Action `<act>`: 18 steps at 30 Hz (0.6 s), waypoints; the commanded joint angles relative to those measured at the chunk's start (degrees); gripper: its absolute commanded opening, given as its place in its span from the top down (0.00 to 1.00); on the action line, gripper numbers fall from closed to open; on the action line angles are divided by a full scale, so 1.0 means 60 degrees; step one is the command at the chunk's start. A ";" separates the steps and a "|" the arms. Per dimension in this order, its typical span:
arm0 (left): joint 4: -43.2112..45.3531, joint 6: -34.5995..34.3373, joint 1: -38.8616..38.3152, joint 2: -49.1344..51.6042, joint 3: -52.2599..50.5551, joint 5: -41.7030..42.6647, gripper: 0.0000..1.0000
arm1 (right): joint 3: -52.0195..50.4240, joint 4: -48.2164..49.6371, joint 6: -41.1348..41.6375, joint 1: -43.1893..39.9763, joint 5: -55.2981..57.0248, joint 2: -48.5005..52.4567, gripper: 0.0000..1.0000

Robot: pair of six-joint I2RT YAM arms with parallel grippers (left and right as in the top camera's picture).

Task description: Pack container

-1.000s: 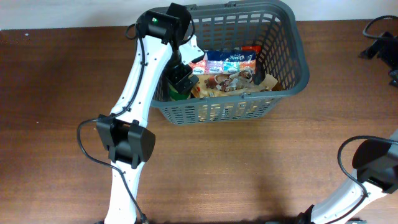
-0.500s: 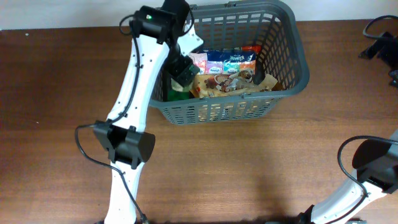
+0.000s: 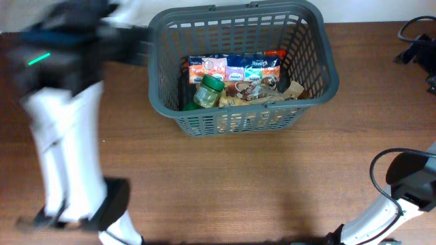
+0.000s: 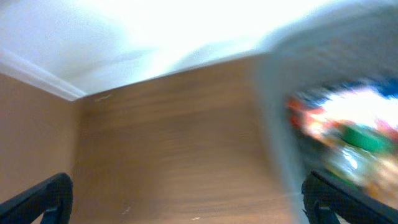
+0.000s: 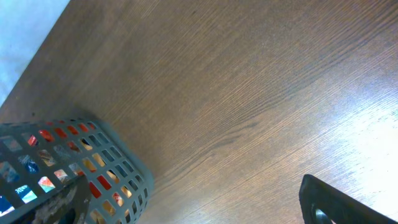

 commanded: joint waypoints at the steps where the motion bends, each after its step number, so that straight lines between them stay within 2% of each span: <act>1: 0.0015 -0.1428 0.1756 -0.0805 0.0149 -0.0488 0.01 | -0.0022 0.0051 0.0015 0.0036 -0.0306 0.0051 0.01; 4: -0.0160 -0.1428 0.2892 -0.0787 0.0113 -0.0164 0.01 | -0.0022 0.0051 0.0011 0.0033 -0.0295 0.0051 0.01; 7: -0.0215 -0.1424 0.3315 -0.0769 0.0025 -0.0168 0.01 | -0.0022 0.0051 0.0011 0.0033 -0.0295 0.0051 0.01; 18: -0.0200 -0.1424 0.3330 -0.0769 0.0029 -0.0168 0.01 | -0.0022 0.0051 0.0011 0.0036 -0.0266 0.0051 0.01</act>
